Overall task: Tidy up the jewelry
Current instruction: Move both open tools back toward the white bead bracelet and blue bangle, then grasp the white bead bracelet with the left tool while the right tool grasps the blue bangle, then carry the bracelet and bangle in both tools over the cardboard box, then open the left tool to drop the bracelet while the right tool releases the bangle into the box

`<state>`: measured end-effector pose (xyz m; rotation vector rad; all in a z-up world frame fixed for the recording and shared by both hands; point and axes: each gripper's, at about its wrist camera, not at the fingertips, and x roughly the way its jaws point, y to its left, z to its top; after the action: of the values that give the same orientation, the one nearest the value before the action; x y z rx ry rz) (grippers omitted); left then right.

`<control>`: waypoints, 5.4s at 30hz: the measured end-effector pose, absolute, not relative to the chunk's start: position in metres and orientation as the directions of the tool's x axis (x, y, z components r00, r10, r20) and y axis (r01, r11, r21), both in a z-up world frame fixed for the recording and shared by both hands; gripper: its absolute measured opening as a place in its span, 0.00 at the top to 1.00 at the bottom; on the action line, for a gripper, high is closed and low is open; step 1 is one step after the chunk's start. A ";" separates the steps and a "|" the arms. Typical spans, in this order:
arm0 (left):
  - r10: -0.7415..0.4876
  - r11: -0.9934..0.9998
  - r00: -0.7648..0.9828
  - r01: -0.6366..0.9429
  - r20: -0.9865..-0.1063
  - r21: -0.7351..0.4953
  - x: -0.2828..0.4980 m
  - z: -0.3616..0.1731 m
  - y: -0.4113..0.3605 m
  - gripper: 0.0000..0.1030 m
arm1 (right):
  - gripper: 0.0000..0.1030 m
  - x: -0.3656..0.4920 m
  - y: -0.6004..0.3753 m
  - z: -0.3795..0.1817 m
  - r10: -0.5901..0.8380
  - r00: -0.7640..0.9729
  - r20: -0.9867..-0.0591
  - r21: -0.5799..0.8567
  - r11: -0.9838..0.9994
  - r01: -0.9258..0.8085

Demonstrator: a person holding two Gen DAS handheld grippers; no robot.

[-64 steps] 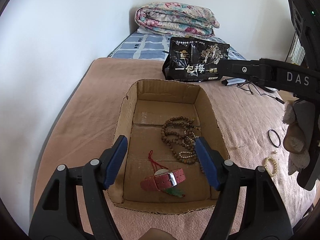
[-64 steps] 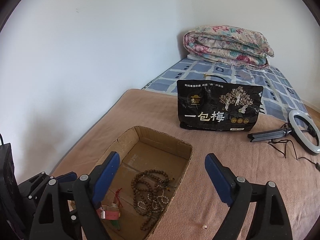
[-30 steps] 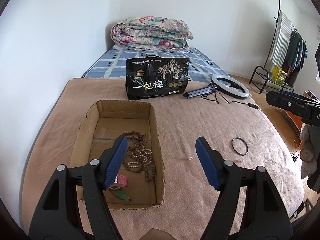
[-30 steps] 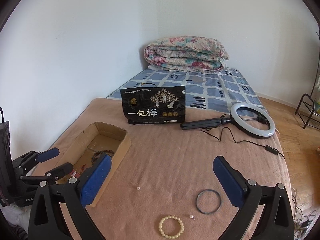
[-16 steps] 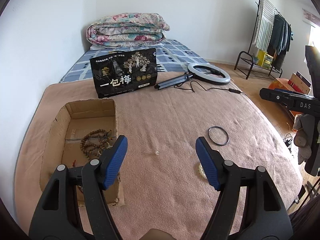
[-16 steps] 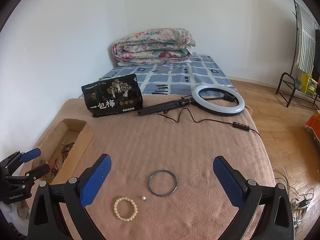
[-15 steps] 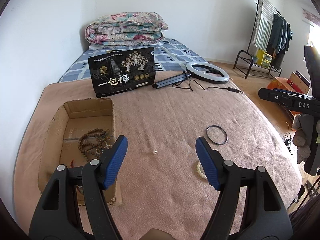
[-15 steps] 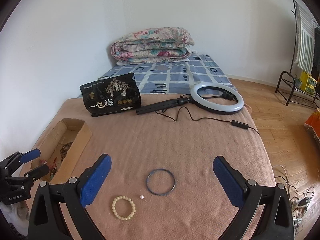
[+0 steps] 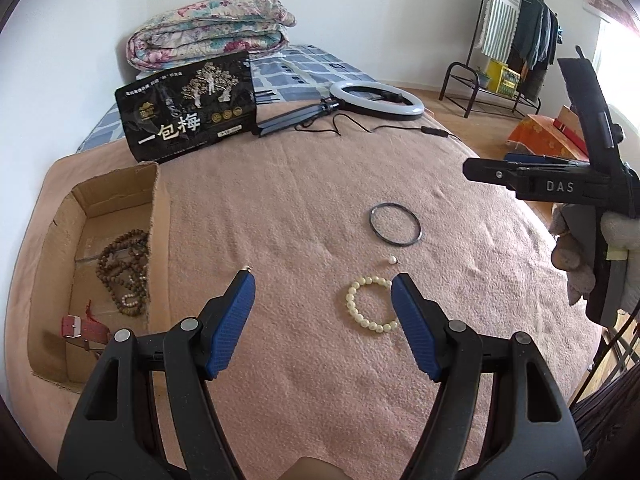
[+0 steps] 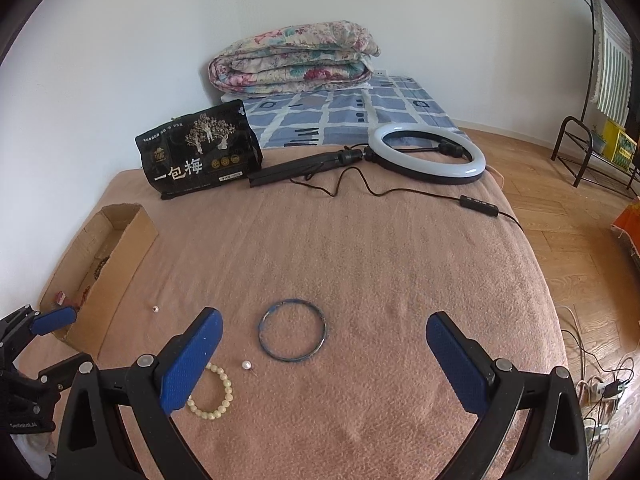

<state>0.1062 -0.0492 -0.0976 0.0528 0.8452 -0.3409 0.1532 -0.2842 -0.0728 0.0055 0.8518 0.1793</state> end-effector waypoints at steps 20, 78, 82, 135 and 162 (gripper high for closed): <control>-0.285 0.911 0.518 0.407 -0.806 -0.060 0.112 -0.171 -0.107 0.29 | 0.01 0.180 -0.280 -0.141 0.197 0.528 -0.826 0.084 0.969 -0.232; -0.164 0.967 0.566 0.256 -0.808 -0.017 0.164 -0.200 -0.076 0.86 | 0.11 0.212 -0.240 -0.182 0.157 0.471 -0.868 0.027 0.962 -0.271; -0.167 0.971 0.565 0.236 -0.808 -0.035 0.166 -0.200 -0.071 0.91 | 0.20 0.214 -0.236 -0.181 0.150 0.472 -0.869 0.009 0.957 -0.289; -0.115 0.992 0.763 0.121 -0.636 -0.034 0.112 -0.049 0.048 0.94 | 0.29 0.130 -0.156 -0.059 0.325 0.566 -0.757 0.077 0.906 -0.416; -0.037 0.992 0.767 -0.047 -0.641 -0.113 0.168 -0.066 0.178 0.95 | 0.29 0.141 0.001 -0.079 0.463 0.456 -0.760 0.151 0.809 -0.568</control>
<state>0.1680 0.1778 -0.0662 -0.1252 0.6977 0.0058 0.1410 0.0008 -0.0787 -0.1309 0.8941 0.6376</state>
